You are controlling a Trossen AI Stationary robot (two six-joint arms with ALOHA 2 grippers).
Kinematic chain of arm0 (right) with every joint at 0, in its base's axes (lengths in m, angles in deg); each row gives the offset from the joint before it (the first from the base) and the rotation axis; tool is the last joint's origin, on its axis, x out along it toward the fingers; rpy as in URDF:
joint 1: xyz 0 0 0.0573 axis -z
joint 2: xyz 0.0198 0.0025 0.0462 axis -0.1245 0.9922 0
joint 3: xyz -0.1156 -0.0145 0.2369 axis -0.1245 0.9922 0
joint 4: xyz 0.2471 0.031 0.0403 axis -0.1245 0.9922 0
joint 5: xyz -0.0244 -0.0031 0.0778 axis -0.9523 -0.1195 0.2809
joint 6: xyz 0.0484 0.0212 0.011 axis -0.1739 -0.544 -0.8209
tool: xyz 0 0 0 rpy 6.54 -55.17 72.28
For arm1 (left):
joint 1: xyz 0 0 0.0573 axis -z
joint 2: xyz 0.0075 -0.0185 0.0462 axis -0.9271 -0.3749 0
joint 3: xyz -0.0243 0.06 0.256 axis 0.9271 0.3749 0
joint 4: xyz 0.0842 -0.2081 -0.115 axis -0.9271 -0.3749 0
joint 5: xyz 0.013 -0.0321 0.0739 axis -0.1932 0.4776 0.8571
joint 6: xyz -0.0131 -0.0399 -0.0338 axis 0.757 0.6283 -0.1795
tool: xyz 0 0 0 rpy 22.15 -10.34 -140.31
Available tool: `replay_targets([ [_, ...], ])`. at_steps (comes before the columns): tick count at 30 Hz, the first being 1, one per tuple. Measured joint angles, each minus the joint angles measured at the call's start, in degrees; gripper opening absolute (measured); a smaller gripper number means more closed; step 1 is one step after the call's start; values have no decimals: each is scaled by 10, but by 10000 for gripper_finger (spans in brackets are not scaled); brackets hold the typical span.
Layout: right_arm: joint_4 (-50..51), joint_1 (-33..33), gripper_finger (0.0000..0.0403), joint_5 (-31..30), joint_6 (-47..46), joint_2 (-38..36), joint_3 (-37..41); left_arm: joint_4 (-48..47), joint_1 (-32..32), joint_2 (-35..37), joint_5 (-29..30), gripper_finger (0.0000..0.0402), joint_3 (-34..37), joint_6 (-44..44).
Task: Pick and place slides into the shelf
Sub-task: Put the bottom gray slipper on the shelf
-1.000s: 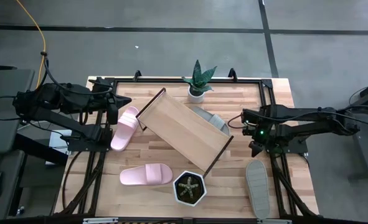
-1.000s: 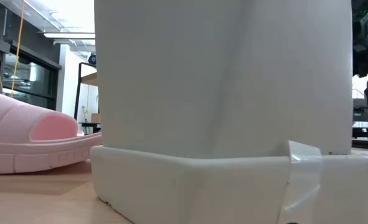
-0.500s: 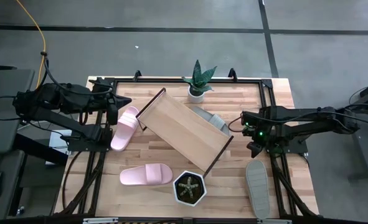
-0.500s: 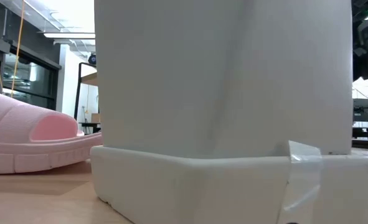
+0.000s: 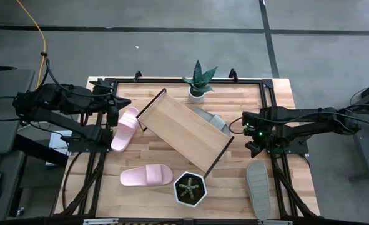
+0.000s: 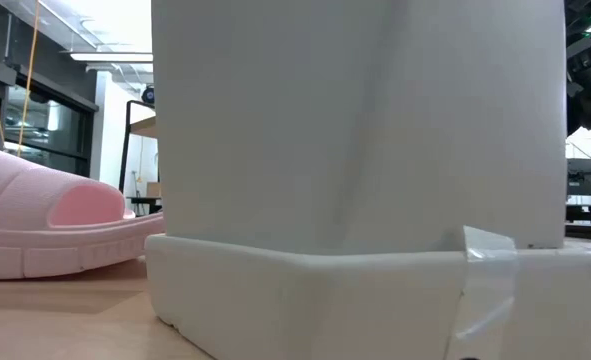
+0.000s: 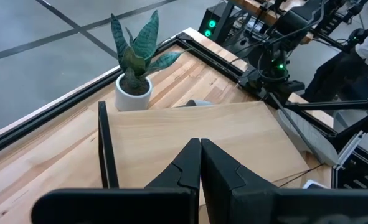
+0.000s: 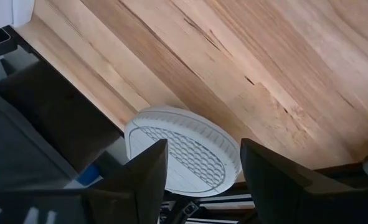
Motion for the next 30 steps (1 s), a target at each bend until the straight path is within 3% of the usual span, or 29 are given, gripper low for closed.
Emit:
replay_targets([
  [20,-6,0,193,-9,46,2,0,-54,0,0,-11,1,0,-16],
  [30,-56,0,193,-33,151,4,-2,-62,0,0,-11,1,0,-30],
])
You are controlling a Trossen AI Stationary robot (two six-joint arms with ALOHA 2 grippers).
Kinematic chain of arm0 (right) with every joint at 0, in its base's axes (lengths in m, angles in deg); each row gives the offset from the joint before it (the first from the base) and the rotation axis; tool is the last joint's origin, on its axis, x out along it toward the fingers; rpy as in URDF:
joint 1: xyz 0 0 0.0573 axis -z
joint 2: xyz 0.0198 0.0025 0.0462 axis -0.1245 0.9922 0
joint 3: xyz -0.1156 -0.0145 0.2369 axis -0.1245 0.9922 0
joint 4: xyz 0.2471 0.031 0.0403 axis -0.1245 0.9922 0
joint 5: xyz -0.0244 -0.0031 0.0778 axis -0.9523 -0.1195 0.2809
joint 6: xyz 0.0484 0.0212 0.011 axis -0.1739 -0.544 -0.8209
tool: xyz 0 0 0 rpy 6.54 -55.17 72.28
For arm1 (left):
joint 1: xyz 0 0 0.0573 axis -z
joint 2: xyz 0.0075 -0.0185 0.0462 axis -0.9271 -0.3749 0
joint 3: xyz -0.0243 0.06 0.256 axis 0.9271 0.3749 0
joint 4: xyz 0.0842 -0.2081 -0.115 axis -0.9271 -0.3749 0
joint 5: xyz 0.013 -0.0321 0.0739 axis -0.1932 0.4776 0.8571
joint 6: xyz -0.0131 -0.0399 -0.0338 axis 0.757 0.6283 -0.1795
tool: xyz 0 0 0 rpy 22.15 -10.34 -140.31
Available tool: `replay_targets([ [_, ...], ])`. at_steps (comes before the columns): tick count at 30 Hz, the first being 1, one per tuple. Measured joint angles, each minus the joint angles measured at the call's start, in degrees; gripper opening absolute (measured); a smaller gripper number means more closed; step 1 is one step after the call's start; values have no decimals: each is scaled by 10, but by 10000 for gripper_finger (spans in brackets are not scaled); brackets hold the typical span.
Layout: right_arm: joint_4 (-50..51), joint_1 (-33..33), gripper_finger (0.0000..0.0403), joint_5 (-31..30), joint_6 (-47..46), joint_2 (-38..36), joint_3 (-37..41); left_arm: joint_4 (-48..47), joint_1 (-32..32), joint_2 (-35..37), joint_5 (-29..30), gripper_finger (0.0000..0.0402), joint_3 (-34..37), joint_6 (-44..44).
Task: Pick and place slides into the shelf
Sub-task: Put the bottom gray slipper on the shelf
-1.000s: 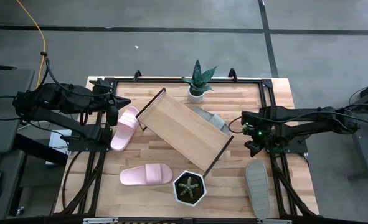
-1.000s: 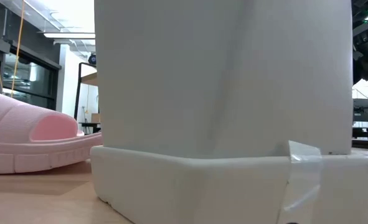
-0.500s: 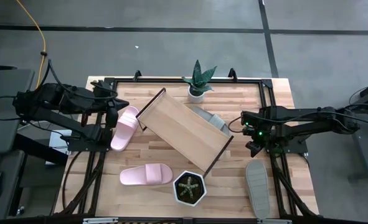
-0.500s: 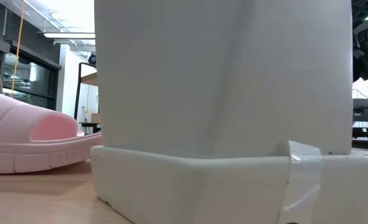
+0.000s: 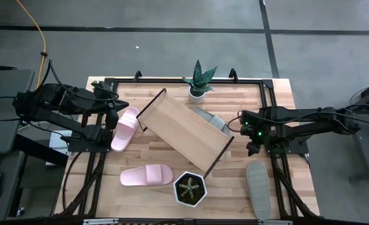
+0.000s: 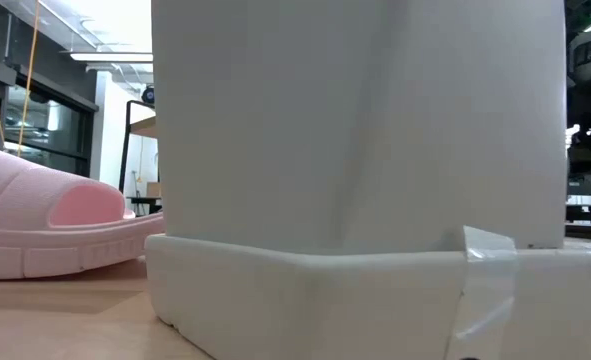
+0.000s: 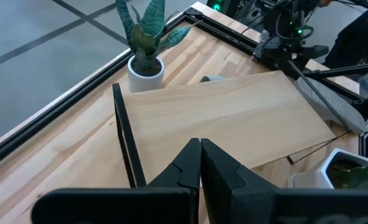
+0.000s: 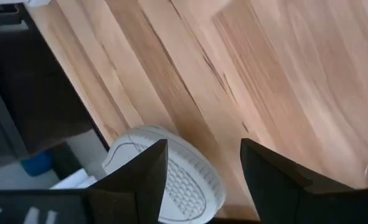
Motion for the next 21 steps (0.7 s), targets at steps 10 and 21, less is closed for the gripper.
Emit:
replay_targets([
  [10,-6,0,193,1,56,0,0,-3,0,0,0,1,0,-1],
  [21,-66,0,193,-30,-38,0,0,-2,0,0,0,1,0,-1],
])
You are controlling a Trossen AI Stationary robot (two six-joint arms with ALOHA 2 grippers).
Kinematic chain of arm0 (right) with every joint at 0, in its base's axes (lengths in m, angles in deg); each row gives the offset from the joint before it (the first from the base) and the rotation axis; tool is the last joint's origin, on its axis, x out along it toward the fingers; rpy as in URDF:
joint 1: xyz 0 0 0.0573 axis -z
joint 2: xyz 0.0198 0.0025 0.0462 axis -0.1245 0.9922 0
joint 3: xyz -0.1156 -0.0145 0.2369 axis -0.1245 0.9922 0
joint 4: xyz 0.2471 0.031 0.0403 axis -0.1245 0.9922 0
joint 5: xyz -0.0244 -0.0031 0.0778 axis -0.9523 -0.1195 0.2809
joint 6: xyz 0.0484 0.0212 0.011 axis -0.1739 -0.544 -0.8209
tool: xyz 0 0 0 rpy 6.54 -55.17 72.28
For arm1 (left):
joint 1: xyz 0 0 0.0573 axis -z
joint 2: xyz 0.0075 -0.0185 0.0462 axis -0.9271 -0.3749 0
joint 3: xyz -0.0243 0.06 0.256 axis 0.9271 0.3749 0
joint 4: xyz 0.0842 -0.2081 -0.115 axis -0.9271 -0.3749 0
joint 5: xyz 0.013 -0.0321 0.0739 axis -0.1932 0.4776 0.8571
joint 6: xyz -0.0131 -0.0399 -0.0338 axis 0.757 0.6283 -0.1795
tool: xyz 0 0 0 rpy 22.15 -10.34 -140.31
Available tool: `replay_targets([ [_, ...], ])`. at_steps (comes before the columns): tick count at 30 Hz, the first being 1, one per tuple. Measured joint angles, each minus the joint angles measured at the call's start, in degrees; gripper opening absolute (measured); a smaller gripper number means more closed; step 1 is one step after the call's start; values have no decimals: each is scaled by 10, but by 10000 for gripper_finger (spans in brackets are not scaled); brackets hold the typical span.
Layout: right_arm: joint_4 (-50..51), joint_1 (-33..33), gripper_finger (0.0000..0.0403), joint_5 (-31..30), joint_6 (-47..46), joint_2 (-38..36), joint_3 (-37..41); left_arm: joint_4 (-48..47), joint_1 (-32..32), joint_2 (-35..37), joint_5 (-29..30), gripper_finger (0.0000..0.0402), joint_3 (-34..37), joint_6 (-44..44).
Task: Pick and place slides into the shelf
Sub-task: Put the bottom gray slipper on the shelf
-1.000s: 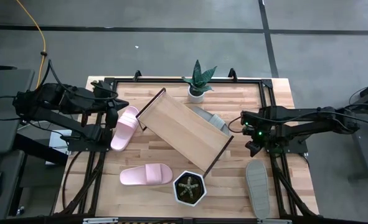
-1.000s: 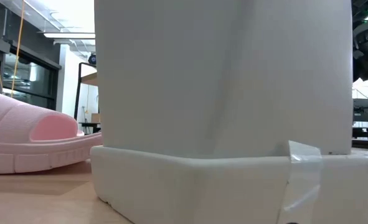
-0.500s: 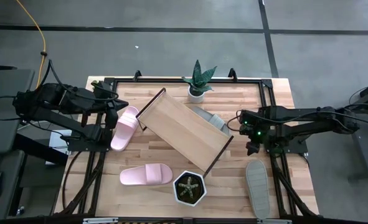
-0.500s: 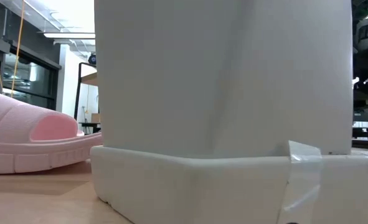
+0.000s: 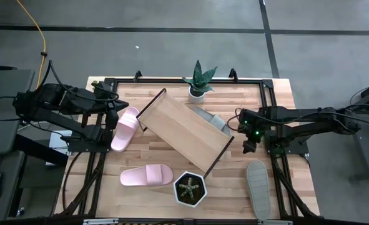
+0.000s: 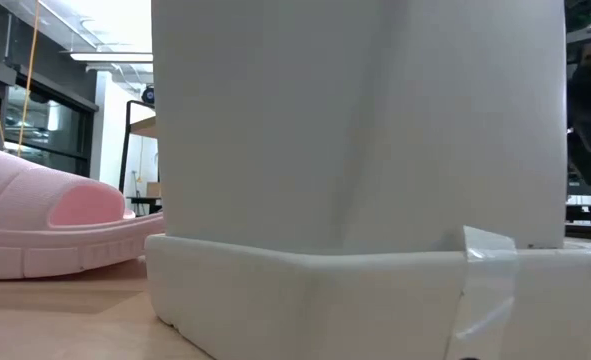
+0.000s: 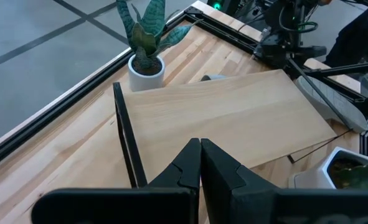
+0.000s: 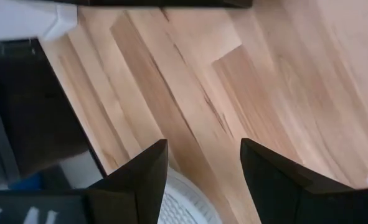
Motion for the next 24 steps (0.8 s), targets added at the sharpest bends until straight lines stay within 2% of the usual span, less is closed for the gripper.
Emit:
replay_targets([
  [10,27,0,193,67,-4,0,0,0,0,0,0,1,0,0],
  [24,69,0,193,84,107,0,0,0,0,0,0,1,0,2],
])
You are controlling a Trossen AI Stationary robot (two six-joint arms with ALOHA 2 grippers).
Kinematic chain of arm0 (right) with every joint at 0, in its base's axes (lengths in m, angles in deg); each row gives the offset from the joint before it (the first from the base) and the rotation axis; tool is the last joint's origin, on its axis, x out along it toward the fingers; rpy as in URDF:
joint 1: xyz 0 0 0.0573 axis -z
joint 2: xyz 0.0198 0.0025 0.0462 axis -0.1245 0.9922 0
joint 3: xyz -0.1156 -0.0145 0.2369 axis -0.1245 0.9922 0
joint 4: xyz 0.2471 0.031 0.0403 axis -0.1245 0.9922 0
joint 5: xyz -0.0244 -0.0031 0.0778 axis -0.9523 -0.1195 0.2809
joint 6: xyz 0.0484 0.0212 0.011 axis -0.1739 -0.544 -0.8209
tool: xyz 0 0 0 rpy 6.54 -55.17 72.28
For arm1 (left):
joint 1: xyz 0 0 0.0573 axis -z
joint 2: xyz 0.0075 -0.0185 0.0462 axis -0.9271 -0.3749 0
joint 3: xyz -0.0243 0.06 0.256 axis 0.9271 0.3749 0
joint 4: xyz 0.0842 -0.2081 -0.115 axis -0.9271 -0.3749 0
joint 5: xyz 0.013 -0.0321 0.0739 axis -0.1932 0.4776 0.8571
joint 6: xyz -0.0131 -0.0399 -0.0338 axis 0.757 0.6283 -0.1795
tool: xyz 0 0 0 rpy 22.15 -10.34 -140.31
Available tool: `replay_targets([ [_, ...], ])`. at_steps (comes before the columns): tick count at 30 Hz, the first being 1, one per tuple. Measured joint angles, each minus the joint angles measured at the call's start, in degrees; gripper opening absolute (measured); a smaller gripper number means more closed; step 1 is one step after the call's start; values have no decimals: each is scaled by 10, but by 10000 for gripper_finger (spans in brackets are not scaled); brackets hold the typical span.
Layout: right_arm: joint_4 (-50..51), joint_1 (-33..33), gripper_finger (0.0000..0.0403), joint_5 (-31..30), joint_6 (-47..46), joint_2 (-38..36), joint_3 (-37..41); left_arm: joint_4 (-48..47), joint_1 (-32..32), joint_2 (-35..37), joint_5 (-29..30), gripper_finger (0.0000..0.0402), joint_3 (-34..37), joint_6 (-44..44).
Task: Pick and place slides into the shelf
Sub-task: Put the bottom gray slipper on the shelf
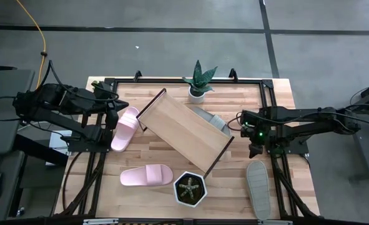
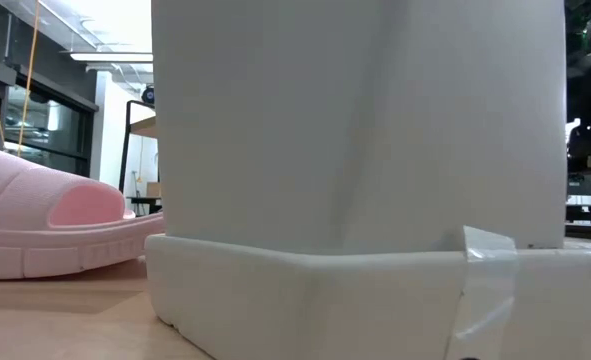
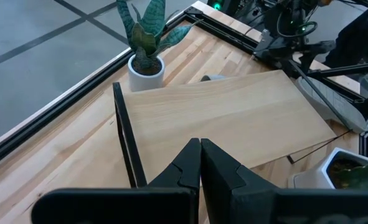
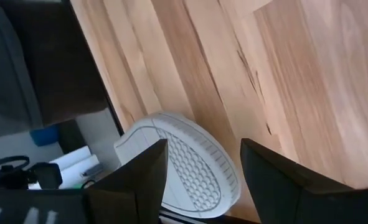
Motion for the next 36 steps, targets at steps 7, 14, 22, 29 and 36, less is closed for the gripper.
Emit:
replay_targets([
  [7,30,0,193,21,24,0,0,0,0,0,0,1,0,13],
  [14,41,0,193,21,43,0,0,0,0,0,0,1,0,15],
  [22,41,0,193,15,25,0,0,0,0,0,0,1,0,16],
  [29,33,0,193,12,-285,0,0,0,0,0,0,1,0,16],
  [36,16,0,193,11,-478,0,1,1,0,0,-11,1,0,15],
])
